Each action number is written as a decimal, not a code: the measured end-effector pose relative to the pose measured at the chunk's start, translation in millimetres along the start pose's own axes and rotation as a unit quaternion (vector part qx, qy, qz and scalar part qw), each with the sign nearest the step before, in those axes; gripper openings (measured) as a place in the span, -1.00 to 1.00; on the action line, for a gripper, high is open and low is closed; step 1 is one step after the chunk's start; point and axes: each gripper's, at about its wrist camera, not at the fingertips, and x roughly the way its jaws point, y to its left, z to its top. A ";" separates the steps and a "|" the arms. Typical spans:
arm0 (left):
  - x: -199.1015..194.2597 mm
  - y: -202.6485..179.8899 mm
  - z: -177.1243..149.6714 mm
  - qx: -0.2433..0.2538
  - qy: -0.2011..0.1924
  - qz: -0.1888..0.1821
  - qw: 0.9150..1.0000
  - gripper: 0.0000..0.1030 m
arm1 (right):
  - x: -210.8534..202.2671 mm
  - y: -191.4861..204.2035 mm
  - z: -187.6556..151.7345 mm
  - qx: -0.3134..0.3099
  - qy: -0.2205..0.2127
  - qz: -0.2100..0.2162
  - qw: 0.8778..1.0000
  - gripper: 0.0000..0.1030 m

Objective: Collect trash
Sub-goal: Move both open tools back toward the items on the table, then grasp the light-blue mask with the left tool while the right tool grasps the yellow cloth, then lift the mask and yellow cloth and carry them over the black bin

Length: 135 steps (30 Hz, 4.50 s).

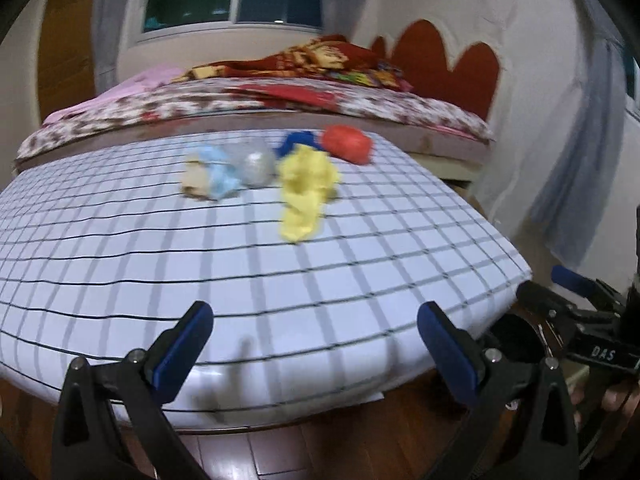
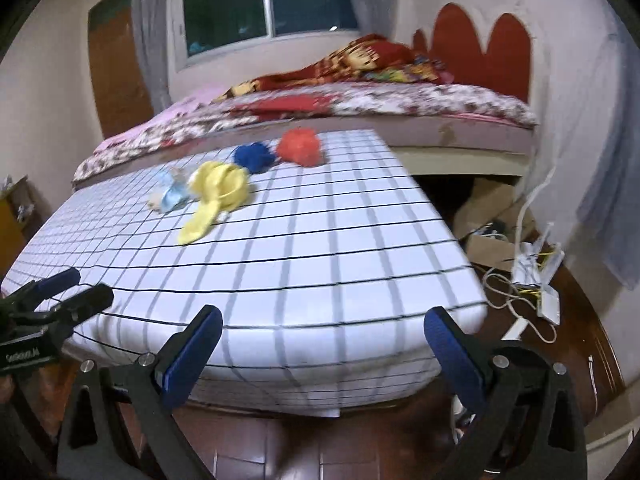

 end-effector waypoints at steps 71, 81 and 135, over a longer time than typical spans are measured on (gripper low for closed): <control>31.0 33.2 59.6 0.009 -0.025 -0.058 0.998 -0.54 | 47.1 43.9 77.4 -0.087 -0.012 0.083 0.993 -0.70; 12.7 -20.8 35.6 0.027 -0.028 -0.081 0.996 -0.54 | -22.7 -9.7 49.7 -0.062 -0.050 0.063 0.995 -0.70; 61.4 -311.3 -53.5 0.218 0.084 -0.269 0.934 -0.54 | -76.0 -259.6 -92.1 0.138 0.017 -0.107 0.985 -0.70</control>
